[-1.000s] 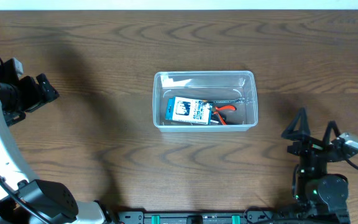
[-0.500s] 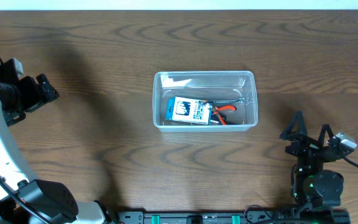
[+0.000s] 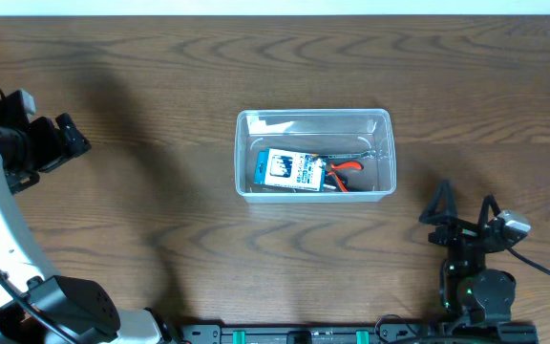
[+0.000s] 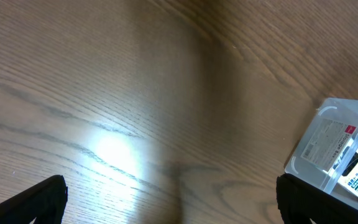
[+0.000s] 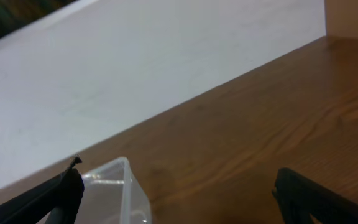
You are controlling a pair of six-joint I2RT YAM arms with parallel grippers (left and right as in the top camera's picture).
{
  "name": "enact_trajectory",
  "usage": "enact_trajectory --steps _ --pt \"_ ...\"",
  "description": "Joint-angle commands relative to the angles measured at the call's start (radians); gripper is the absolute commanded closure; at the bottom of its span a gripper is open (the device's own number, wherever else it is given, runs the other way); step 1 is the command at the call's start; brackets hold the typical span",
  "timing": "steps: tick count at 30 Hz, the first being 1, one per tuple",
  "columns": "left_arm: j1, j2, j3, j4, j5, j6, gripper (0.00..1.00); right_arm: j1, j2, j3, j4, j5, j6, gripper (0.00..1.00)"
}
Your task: Pack container
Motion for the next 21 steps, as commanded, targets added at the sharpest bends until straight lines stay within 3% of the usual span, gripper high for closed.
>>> enact_trajectory --steps 1,13,21 --pt "0.003 0.001 0.002 -0.003 0.010 0.014 0.02 -0.010 -0.009 -0.019 0.005 -0.028 -0.106 0.01" --pt "0.003 0.001 0.002 -0.003 0.010 0.014 0.02 -0.010 -0.009 -0.042 -0.008 -0.059 -0.319 0.01" --pt "0.003 0.001 0.002 -0.003 0.010 0.014 0.02 -0.006 -0.009 -0.042 -0.009 -0.076 -0.353 0.01"
